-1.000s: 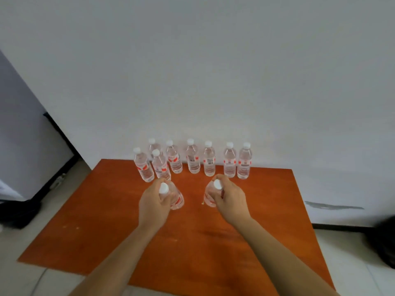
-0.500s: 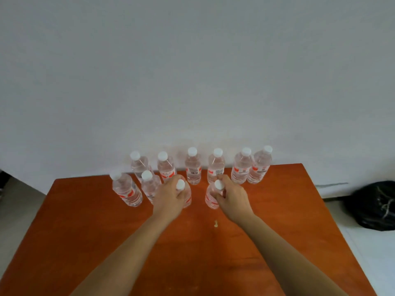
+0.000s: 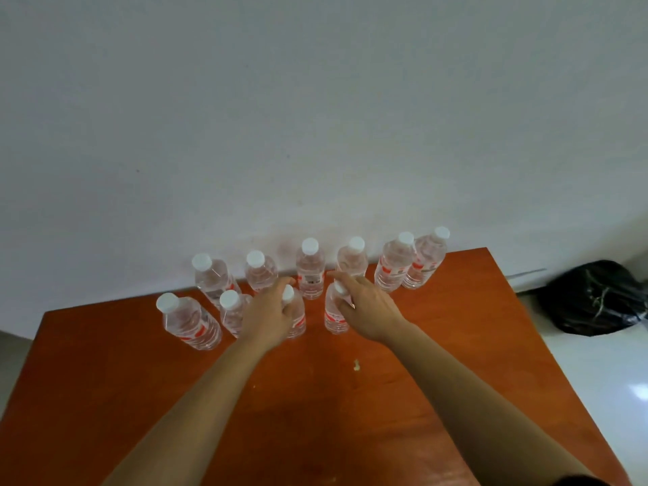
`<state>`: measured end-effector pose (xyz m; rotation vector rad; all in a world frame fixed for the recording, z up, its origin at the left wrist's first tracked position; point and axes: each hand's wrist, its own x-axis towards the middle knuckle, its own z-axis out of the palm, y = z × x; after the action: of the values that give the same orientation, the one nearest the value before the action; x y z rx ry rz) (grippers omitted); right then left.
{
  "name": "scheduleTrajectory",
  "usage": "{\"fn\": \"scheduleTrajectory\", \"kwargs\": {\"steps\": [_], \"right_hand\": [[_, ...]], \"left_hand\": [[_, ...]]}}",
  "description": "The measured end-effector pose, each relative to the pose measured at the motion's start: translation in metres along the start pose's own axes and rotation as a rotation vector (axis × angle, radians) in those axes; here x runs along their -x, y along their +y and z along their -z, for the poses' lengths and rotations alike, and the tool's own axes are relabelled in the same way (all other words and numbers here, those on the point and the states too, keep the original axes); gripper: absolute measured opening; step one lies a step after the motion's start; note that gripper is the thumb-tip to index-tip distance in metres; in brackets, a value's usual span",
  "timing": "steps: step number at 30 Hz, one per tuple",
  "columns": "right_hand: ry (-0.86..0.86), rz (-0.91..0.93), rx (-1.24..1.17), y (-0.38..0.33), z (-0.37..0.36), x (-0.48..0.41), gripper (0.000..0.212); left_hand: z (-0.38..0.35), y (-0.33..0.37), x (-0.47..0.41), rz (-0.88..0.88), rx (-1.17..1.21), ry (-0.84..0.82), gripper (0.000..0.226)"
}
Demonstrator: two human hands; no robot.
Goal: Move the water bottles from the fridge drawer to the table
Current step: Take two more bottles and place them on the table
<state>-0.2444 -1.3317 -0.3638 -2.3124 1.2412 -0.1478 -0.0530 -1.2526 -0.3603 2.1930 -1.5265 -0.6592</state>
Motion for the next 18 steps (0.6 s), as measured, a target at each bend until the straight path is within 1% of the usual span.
{"fn": "scheduleTrajectory", "kwargs": {"steps": [3,5,6,9,12,15,18], "right_hand": [[-0.041,0.023,0.023,0.002,0.006,0.008,0.068],[-0.025,0.019,0.001,0.003,0.015,0.017,0.073],[0.004,0.016,-0.021,0.004,0.022,0.021,0.074],[0.186,-0.006,-0.052,0.012,0.051,0.036,0.065],[0.418,-0.025,0.008,0.029,0.092,0.059,0.059],[0.618,-0.053,0.105,0.054,0.133,0.093,0.059],[0.789,-0.068,0.228,0.091,0.172,0.137,0.063]], "left_hand": [[0.002,-0.002,0.007,-0.002,-0.072,-0.006,0.062],[0.006,0.003,0.013,0.004,-0.149,-0.011,0.074],[0.008,0.006,0.016,0.005,-0.183,0.014,0.076],[0.020,0.032,0.025,-0.022,-0.264,0.187,0.062],[0.034,0.076,0.034,-0.117,-0.391,0.347,0.055],[0.040,0.131,0.043,-0.244,-0.469,0.471,0.060],[0.032,0.192,0.052,-0.342,-0.493,0.525,0.068]]}}
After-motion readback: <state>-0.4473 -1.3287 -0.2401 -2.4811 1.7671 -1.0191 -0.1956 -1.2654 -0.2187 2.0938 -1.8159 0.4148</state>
